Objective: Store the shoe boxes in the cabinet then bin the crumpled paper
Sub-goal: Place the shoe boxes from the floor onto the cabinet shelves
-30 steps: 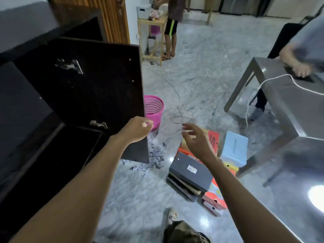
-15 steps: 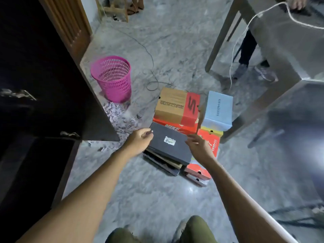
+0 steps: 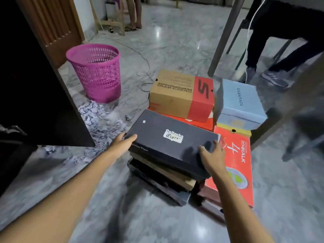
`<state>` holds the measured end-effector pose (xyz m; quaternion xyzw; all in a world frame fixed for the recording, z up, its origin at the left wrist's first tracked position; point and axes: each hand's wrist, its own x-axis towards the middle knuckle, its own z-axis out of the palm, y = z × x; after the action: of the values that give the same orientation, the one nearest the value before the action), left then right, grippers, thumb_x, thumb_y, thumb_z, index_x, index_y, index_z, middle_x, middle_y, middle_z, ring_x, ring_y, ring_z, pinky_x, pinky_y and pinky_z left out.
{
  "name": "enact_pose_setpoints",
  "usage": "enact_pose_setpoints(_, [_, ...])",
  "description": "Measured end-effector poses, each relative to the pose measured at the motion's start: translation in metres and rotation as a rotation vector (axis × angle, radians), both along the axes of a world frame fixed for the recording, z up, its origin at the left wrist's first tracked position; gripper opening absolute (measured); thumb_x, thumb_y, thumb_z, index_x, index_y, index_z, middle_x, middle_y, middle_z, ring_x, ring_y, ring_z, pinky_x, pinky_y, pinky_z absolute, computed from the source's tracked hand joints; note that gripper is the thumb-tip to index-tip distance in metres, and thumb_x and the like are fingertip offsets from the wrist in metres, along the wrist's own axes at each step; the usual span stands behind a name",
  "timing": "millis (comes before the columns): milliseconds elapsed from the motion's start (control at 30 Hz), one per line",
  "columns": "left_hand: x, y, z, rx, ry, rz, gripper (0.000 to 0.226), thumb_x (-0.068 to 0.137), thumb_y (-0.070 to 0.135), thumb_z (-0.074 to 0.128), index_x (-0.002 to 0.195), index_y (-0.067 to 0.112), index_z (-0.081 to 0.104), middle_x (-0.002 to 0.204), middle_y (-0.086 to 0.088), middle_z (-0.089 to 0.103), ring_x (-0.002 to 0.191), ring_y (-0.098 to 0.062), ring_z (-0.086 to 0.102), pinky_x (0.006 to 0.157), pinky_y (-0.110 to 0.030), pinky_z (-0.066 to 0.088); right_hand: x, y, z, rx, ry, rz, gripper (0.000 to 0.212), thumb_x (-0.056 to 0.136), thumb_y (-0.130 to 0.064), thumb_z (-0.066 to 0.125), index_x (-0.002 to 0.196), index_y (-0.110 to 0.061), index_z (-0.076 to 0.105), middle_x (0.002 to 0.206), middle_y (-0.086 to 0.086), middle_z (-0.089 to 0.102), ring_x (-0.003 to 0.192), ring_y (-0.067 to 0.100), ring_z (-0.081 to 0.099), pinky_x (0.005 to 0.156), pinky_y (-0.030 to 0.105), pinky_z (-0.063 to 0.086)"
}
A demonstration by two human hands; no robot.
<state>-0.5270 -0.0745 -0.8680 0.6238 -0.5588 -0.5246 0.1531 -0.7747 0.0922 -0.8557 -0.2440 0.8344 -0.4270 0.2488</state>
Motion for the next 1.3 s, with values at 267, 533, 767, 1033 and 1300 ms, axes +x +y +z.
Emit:
enact_pose_setpoints(267, [0.001, -0.006, -0.038, 0.063, 0.241, 0.006, 0.053, 0.079, 0.07, 0.055, 0.121, 0.038, 0.052, 0.126, 0.006, 0.054, 0.118, -0.021, 0.05, 0.102, -0.048, 0.043, -0.002, 0.007, -0.047, -0.217, -0.344, -0.163, 0.035, 0.091, -0.034, 0.062, 0.121, -0.016, 0.06, 0.108, 0.005, 0.069, 0.089, 0.021, 0.065, 0.068, 0.032, 0.049])
enact_pose_setpoints(533, [0.054, 0.01, -0.04, -0.018, 0.43, 0.134, 0.043, 0.067, 0.049, 0.066, 0.103, 0.031, 0.054, 0.105, -0.001, 0.067, 0.089, -0.026, 0.064, 0.083, -0.049, 0.055, 0.019, 0.014, -0.038, -0.333, -0.468, 0.078, 0.03, 0.093, -0.032, 0.056, 0.123, -0.03, 0.06, 0.111, 0.004, 0.07, 0.088, 0.022, 0.068, 0.056, 0.026, 0.05])
enact_pose_setpoints(767, [0.146, 0.034, -0.02, -0.311, 0.474, 0.456, 0.028, 0.064, 0.053, 0.057, 0.085, 0.035, 0.052, 0.078, 0.002, 0.053, 0.068, -0.02, 0.054, 0.055, -0.029, 0.038, 0.08, -0.028, -0.01, -0.252, -0.482, 0.401, 0.058, 0.067, -0.05, 0.061, 0.123, -0.036, 0.06, 0.112, 0.003, 0.07, 0.091, 0.02, 0.061, 0.073, 0.037, 0.049])
enact_pose_setpoints(1033, [0.248, 0.084, -0.005, -0.55, 0.33, 0.92, 0.039, 0.087, 0.046, 0.052, 0.117, 0.021, 0.056, 0.109, 0.001, 0.06, 0.101, -0.021, 0.054, 0.085, -0.033, 0.038, 0.185, -0.118, 0.025, -0.185, -0.449, 0.666, 0.034, 0.093, -0.038, 0.046, 0.12, -0.028, 0.063, 0.108, 0.007, 0.068, 0.093, 0.027, 0.06, 0.078, 0.04, 0.046])
enact_pose_setpoints(1300, [0.348, 0.103, -0.023, -0.525, 0.285, 1.187, 0.048, 0.079, 0.056, 0.056, 0.108, 0.018, 0.06, 0.105, -0.005, 0.067, 0.1, -0.028, 0.064, 0.085, -0.046, 0.054, 0.305, -0.188, 0.007, -0.155, -0.447, 0.912, 0.055, 0.074, -0.049, 0.067, 0.118, -0.018, 0.054, 0.111, 0.011, 0.067, 0.089, 0.025, 0.064, 0.072, 0.041, 0.054])
